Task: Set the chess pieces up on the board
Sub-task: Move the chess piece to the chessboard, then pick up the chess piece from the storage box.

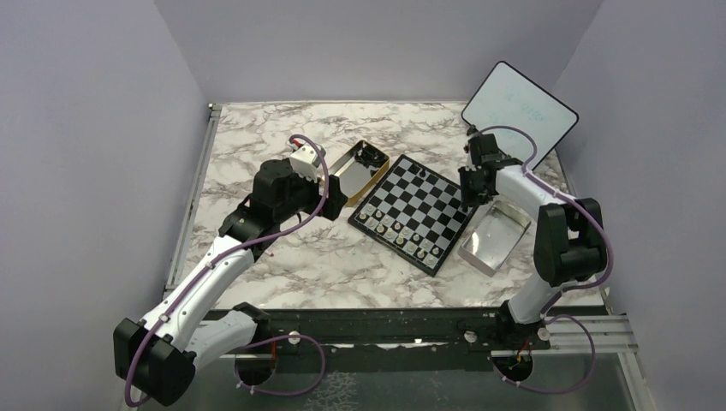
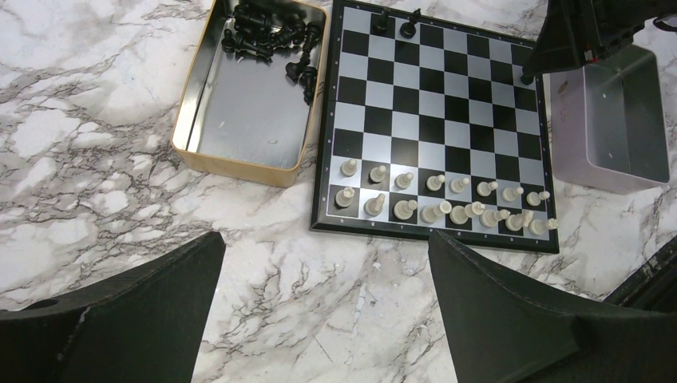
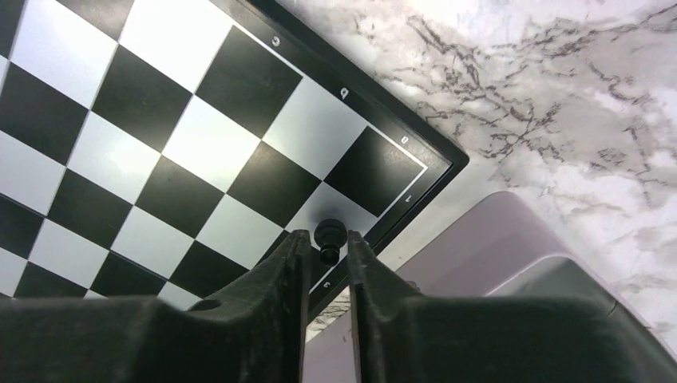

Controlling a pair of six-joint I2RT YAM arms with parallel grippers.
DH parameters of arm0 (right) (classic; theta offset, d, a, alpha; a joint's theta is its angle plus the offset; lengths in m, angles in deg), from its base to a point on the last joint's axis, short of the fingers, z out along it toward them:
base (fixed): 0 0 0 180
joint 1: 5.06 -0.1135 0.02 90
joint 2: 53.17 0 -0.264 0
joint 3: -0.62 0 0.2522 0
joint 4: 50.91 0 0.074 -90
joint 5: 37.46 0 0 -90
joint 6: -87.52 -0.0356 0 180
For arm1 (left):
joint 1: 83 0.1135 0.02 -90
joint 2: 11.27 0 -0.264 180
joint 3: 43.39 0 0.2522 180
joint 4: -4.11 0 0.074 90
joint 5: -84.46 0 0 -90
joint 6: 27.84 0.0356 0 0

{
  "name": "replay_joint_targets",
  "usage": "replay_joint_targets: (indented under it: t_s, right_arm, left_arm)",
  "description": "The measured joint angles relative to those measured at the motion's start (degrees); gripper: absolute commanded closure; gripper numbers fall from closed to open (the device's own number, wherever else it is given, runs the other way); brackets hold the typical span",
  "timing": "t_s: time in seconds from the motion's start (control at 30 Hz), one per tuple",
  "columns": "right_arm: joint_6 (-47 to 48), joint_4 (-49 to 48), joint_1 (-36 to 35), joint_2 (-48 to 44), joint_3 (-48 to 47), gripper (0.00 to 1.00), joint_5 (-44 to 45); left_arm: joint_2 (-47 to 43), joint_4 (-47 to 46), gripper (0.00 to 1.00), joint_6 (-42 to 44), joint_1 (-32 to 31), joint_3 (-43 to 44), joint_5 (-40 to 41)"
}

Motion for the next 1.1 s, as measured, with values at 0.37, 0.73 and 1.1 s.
replay_joint_targets:
  t_s: [0.37, 0.73, 1.1]
  right_arm:
    - [-0.11, 5.14, 0.0, -1.11, -14.08, 0.0, -1.09]
    - [-5.16, 2.14, -9.79, -19.08, -3.43, 0.0, -4.66]
    - [-7.61, -5.07, -11.63, -41.75, 16.37, 0.0, -3.8]
  left_arm:
    - [-0.02, 0.39, 0.01, -0.66, 0.0, 0.0, 1.99]
    - [5.66, 1.31, 0.12, -3.5, 0.0, 2.32, 4.2]
    - [28.5, 2.78, 0.54, -3.39, 0.0, 21.79, 6.05]
